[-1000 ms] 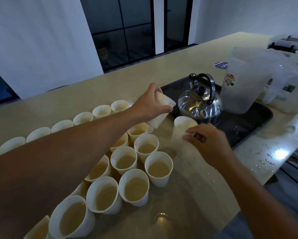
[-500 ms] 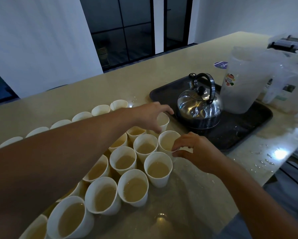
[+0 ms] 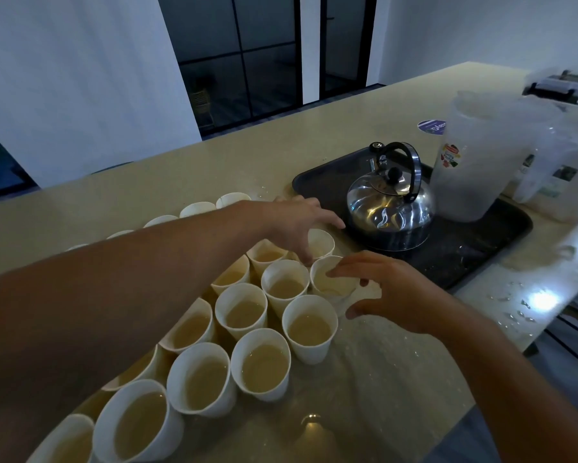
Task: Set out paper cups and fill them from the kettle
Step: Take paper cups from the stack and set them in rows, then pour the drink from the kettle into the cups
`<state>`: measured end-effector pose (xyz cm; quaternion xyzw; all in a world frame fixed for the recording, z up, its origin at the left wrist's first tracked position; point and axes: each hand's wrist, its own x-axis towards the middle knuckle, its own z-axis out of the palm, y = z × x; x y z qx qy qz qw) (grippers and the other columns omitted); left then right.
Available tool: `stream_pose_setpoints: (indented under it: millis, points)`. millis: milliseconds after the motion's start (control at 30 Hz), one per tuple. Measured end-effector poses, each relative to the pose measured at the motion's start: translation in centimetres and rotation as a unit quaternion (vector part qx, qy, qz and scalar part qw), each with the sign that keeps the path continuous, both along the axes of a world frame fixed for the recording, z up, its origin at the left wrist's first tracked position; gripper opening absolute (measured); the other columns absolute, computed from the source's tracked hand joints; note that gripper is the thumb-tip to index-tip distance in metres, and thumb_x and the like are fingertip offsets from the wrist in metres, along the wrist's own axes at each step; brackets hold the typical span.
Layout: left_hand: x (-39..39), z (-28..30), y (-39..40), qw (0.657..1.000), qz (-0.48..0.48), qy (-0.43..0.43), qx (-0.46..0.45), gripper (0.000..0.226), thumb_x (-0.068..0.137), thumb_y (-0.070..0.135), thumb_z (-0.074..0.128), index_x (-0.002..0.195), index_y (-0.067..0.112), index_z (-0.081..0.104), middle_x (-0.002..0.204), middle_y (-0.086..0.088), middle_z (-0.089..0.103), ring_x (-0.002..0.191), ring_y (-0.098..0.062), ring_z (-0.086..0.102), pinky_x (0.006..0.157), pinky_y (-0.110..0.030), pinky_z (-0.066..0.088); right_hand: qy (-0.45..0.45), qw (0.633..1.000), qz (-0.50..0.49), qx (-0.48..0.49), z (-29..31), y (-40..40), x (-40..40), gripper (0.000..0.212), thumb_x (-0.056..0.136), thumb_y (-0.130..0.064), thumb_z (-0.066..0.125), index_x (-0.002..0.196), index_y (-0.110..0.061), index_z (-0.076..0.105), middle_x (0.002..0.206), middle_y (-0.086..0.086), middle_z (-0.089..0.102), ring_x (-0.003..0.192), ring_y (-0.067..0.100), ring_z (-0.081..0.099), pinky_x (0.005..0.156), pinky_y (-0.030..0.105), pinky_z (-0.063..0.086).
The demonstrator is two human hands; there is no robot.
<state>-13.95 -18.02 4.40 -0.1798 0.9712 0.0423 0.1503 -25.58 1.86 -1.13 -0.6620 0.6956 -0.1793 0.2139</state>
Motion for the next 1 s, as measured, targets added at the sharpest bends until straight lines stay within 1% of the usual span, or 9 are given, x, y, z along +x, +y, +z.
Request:
stream_pose_setpoints:
  millis: [200, 267, 367, 433, 533, 633, 700, 867, 1000]
  points:
    - [-0.2, 0.1, 1.0, 0.999, -0.017, -0.020, 0.033, 0.067, 0.080, 0.049, 0.077, 0.139, 0.047, 0.046, 0.138, 0.006, 0.046, 0.127, -0.019, 0.041, 0.098, -0.036, 0.038, -0.014, 1.000, -0.006, -0.024, 1.2, 0.2, 0.2, 0.072, 0.075, -0.039, 0.082, 0.129, -0.061, 0.040, 0.118, -0.042, 0.035, 0.095, -0.004, 0.049, 0.077, 0.015, 0.044]
    - [-0.1, 0.2, 1.2, 0.999, -0.013, -0.026, 0.037, 0.067, 0.081, 0.047, 0.077, 0.139, 0.046, 0.046, 0.140, 0.007, 0.046, 0.129, -0.019, 0.041, 0.100, -0.037, 0.035, -0.019, 0.999, -0.014, -0.030, 1.9, 0.4, 0.1, 0.071, 0.073, -0.042, 0.081, 0.127, -0.060, 0.038, 0.116, -0.043, 0.033, 0.096, -0.004, 0.049, 0.077, 0.016, 0.044]
    - [-0.1, 1.3, 1.3, 0.999, 0.005, -0.027, 0.037, 0.072, 0.084, 0.036, 0.074, 0.143, 0.050, 0.036, 0.138, 0.004, 0.044, 0.124, -0.021, 0.045, 0.102, -0.044, 0.043, -0.023, 0.994, -0.067, -0.087, 3.0, 0.3, -0.5, 0.060, 0.074, -0.053, 0.071, 0.126, -0.055, 0.042, 0.107, -0.036, 0.040, 0.093, -0.007, 0.049, 0.071, 0.012, 0.040]
    - [0.0, 2.3, 1.4, 0.999, 0.016, -0.017, 0.028, 0.070, 0.088, 0.028, 0.069, 0.145, 0.048, 0.033, 0.142, 0.003, 0.042, 0.126, -0.020, 0.044, 0.100, -0.042, 0.044, -0.045, 0.968, -0.162, -0.185, 3.5, -0.5, -1.5, 0.042, 0.081, -0.051, 0.064, 0.120, -0.047, 0.051, 0.101, -0.027, 0.049, 0.091, -0.003, 0.052, 0.073, 0.014, 0.041]
    - [0.0, 3.5, 1.5, 0.999, 0.030, 0.013, 0.013, 0.061, 0.092, 0.025, 0.064, 0.144, 0.043, 0.037, 0.147, 0.004, 0.042, 0.129, -0.019, 0.043, 0.102, -0.040, 0.041, -0.098, 0.894, -0.314, -0.305, 4.1, -3.2, -4.0, 0.022, 0.093, -0.038, 0.060, 0.113, -0.030, 0.061, 0.113, -0.006, 0.058, 0.102, 0.012, 0.056, 0.086, 0.032, 0.051]
    - [0.0, 4.1, 1.5, 0.999, 0.041, 0.027, -0.002, 0.055, 0.094, 0.030, 0.063, 0.142, 0.043, 0.041, 0.144, 0.006, 0.044, 0.130, -0.018, 0.042, 0.106, -0.047, 0.037, -0.107, 0.863, -0.384, -0.310, 4.6, -6.5, -7.3, 0.039, 0.094, -0.035, 0.063, 0.130, -0.027, 0.051, 0.138, 0.004, 0.044, 0.125, 0.021, 0.045, 0.105, 0.039, 0.042]
    - [0.2, 4.5, 1.6, 0.998, 0.051, 0.040, -0.003, 0.053, 0.094, 0.032, 0.063, 0.141, 0.043, 0.041, 0.144, 0.007, 0.045, 0.132, -0.018, 0.040, 0.110, -0.052, 0.031, -0.128, 0.862, -0.408, -0.271, 4.8, -8.5, -9.1, 0.049, 0.095, -0.034, 0.062, 0.139, -0.025, 0.043, 0.145, 0.008, 0.041, 0.131, 0.024, 0.042, 0.104, 0.037, 0.039]
    - [1.4, 4.8, 1.7, 0.995, 0.066, 0.073, 0.008, 0.057, 0.092, 0.030, 0.064, 0.142, 0.043, 0.039, 0.147, 0.006, 0.044, 0.135, -0.019, 0.039, 0.112, -0.052, 0.026, -0.186, 0.846, -0.442, -0.233, 4.5, -10.8, -11.3, 0.034, 0.099, -0.025, 0.057, 0.130, -0.011, 0.057, 0.120, 0.010, 0.063, 0.105, 0.021, 0.059, 0.081, 0.029, 0.048]
    - [3.2, 5.2, 0.9, 0.991, 0.077, 0.106, -0.001, 0.052, 0.093, 0.026, 0.064, 0.139, 0.042, 0.044, 0.146, 0.008, 0.046, 0.133, -0.018, 0.042, 0.113, -0.049, 0.029, -0.309, 0.789, -0.476, -0.236, 3.9, -11.9, -11.8, 0.022, 0.098, -0.028, 0.059, 0.108, -0.010, 0.067, 0.083, 0.001, 0.060, 0.089, 0.025, 0.065, 0.081, 0.046, 0.059]
